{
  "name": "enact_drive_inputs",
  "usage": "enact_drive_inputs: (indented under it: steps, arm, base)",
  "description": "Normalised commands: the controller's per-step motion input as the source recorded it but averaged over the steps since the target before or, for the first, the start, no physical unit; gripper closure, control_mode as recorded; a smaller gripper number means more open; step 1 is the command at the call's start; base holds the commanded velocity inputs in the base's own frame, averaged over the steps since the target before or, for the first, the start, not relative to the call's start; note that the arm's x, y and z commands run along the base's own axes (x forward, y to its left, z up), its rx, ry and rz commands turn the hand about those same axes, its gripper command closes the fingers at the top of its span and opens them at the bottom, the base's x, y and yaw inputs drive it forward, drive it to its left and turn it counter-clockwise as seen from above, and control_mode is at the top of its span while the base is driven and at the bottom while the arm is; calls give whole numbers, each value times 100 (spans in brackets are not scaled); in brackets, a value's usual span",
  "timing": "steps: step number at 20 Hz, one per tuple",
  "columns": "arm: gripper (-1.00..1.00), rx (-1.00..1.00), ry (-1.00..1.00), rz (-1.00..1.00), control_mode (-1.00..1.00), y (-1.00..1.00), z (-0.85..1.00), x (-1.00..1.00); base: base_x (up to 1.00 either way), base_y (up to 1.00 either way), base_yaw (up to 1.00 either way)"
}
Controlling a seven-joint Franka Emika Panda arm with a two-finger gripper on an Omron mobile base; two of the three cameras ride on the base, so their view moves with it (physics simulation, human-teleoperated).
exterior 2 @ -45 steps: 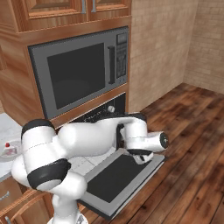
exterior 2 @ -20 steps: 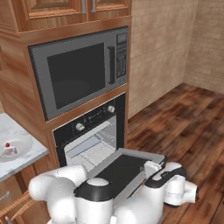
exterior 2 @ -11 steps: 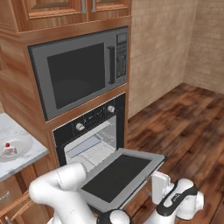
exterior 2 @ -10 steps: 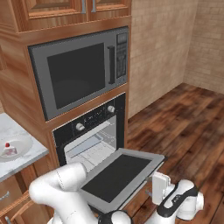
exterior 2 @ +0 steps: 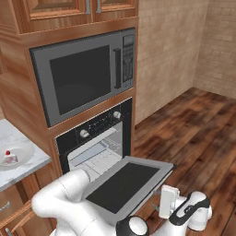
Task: Take the baked cake out of the oven and place it on the plate for cooling. Then close the oven door.
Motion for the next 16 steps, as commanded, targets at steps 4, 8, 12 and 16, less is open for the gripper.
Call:
enact_drive_inputs:
  steps: [4, 8, 12, 16]
  arm:
    - [-100, 10, 0, 13, -100, 0, -44, 10]
    - [-100, 9, 0, 4, -100, 2, -43, 11]
    - [-100, 6, -8, 0, -100, 11, -43, 15]
    - [-100, 4, -17, -1, -100, 25, -42, 18]
  base:
    - [0, 0, 0]
    - [0, 0, 0]
    - [0, 0, 0]
    - [0, 0, 0]
